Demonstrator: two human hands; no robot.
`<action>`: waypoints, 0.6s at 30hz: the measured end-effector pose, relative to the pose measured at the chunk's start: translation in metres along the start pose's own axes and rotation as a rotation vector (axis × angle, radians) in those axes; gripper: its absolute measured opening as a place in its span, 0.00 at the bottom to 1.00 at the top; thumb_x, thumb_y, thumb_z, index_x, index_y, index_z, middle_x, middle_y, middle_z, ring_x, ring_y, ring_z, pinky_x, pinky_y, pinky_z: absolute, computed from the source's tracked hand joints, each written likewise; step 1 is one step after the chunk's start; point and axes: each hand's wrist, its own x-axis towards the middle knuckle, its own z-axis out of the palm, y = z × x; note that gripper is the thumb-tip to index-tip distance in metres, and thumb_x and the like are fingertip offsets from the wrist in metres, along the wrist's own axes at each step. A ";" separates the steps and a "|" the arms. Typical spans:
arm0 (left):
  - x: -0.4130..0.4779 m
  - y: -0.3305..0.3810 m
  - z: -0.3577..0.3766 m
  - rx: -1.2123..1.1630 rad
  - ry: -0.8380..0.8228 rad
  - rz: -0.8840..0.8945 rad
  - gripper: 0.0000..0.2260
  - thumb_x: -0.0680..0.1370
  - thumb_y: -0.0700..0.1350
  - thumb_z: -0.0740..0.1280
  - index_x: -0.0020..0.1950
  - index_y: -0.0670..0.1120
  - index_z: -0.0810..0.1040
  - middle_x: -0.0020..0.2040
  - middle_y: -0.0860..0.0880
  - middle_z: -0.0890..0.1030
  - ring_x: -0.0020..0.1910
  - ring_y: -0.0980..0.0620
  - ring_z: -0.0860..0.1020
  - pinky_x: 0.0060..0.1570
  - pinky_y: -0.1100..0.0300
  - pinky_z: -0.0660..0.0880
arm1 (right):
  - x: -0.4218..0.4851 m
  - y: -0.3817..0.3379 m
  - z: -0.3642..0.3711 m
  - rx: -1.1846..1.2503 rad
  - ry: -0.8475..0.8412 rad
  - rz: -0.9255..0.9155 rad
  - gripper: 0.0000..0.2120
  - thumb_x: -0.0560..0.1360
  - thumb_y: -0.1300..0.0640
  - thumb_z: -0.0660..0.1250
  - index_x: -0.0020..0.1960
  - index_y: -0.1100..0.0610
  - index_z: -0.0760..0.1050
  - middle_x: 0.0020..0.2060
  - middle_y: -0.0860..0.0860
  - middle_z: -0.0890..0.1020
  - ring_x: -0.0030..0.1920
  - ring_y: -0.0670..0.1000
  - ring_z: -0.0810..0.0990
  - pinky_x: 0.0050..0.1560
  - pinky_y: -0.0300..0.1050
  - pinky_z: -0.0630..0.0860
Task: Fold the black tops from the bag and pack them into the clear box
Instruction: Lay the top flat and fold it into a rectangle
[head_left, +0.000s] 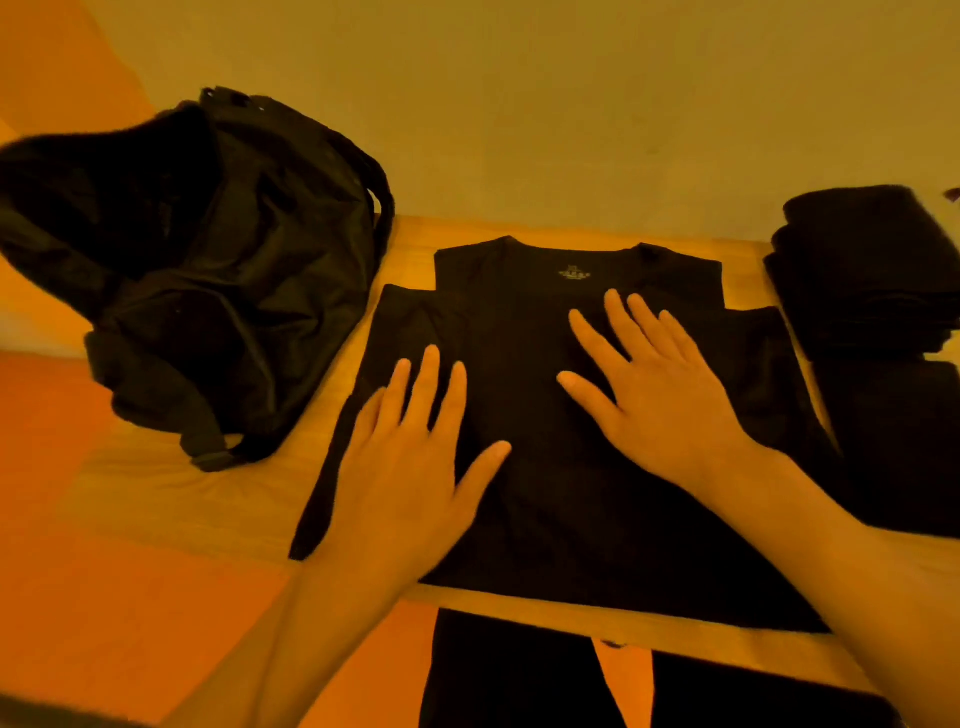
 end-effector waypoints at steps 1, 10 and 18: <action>-0.007 -0.004 0.009 -0.035 -0.030 -0.034 0.37 0.81 0.69 0.38 0.82 0.48 0.56 0.82 0.42 0.56 0.81 0.40 0.56 0.76 0.44 0.61 | 0.005 0.002 0.002 0.022 -0.059 0.036 0.34 0.79 0.30 0.35 0.82 0.43 0.40 0.82 0.54 0.44 0.81 0.55 0.40 0.80 0.54 0.42; -0.045 -0.026 0.015 -0.090 0.006 -0.104 0.34 0.83 0.67 0.45 0.83 0.47 0.56 0.83 0.43 0.53 0.82 0.44 0.49 0.79 0.44 0.55 | 0.065 -0.052 -0.030 0.230 0.131 -0.102 0.23 0.80 0.42 0.63 0.70 0.52 0.73 0.65 0.57 0.75 0.68 0.60 0.71 0.67 0.59 0.67; -0.058 -0.029 0.016 -0.058 -0.031 -0.146 0.33 0.82 0.68 0.45 0.83 0.53 0.54 0.83 0.44 0.51 0.83 0.44 0.47 0.78 0.40 0.55 | 0.169 -0.135 -0.035 0.299 -0.072 -0.298 0.14 0.77 0.49 0.72 0.54 0.60 0.82 0.49 0.56 0.83 0.53 0.56 0.80 0.49 0.47 0.72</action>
